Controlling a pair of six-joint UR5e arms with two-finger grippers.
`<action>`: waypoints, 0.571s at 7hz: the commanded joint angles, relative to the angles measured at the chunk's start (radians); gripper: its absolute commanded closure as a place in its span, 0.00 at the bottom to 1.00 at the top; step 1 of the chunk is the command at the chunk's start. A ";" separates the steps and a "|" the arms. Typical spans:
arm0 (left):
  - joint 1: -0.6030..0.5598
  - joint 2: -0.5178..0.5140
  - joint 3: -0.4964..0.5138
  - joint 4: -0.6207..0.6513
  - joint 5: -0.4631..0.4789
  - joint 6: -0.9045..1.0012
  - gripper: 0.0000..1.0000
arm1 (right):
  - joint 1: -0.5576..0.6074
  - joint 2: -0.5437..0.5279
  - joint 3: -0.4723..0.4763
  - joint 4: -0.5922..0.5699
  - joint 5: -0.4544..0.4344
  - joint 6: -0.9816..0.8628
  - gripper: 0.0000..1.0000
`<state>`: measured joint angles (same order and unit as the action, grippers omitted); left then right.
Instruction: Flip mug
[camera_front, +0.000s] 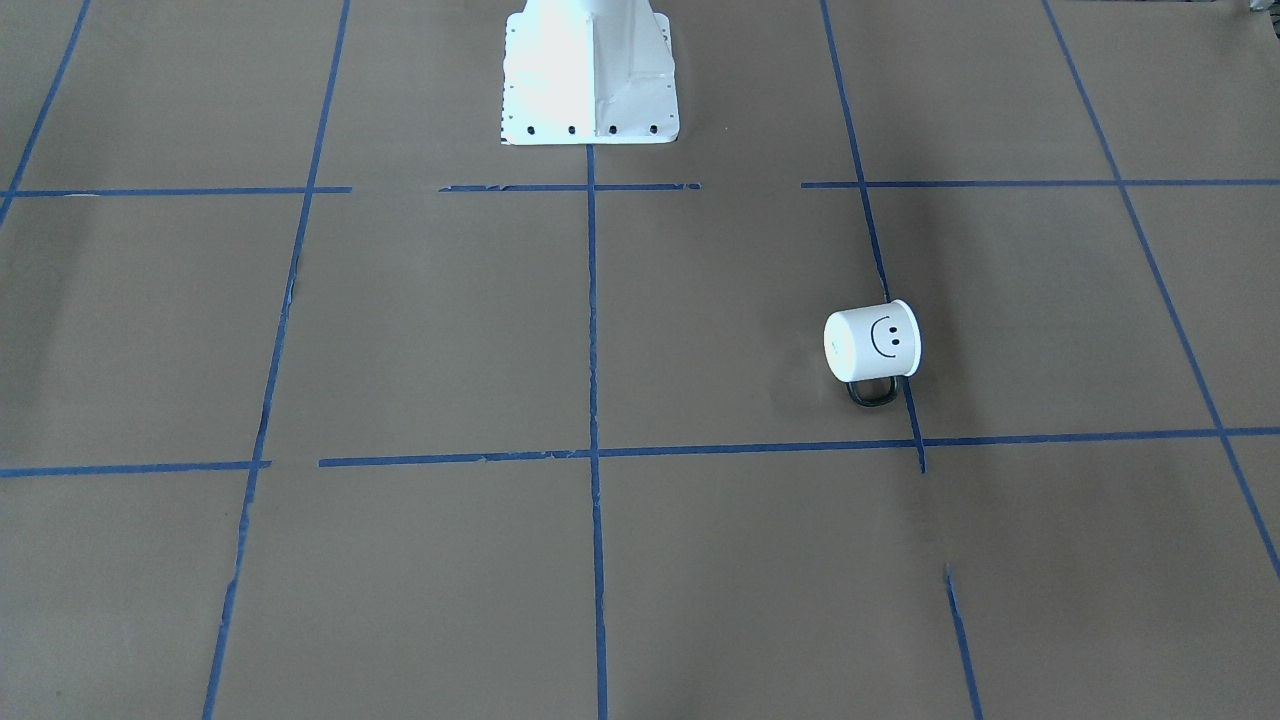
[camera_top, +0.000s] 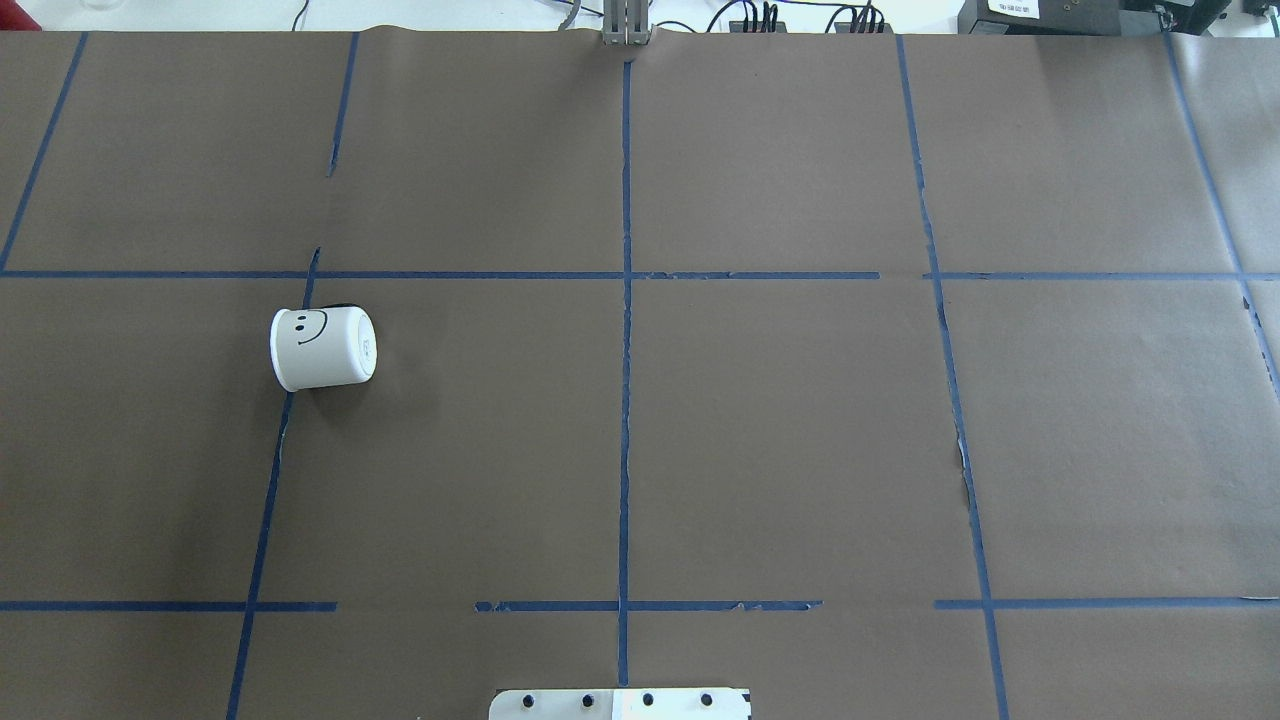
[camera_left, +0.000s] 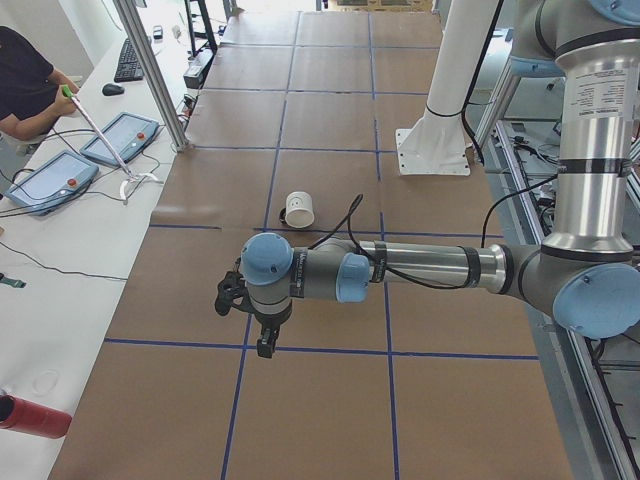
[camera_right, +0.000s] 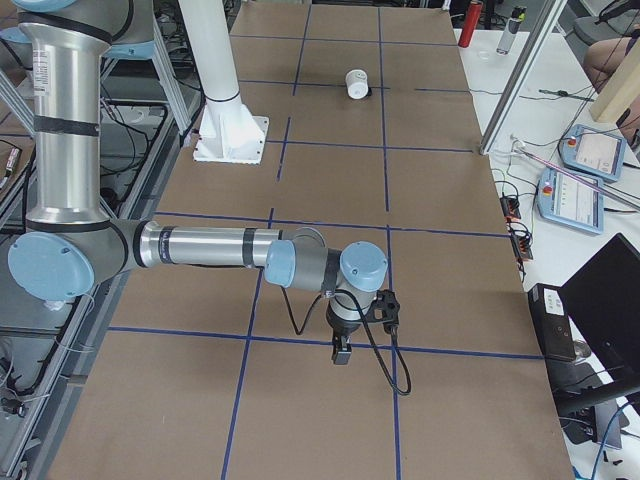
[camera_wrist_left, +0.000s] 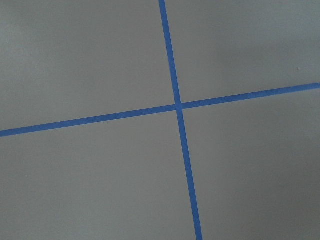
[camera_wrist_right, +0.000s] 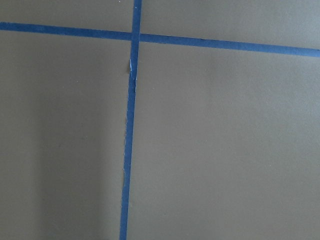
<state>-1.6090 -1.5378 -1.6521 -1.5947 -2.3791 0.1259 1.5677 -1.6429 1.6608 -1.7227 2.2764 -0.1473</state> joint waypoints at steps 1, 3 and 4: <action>0.000 0.008 -0.027 0.004 -0.008 0.015 0.00 | 0.000 0.000 0.000 0.000 0.000 0.000 0.00; 0.001 0.008 -0.002 0.009 -0.011 0.011 0.00 | 0.000 0.000 0.000 0.000 0.000 0.000 0.00; 0.000 0.012 -0.014 0.001 -0.009 0.014 0.00 | 0.000 0.000 0.000 0.000 0.000 0.000 0.00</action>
<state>-1.6081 -1.5306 -1.6627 -1.5868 -2.3882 0.1366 1.5677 -1.6429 1.6613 -1.7227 2.2764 -0.1473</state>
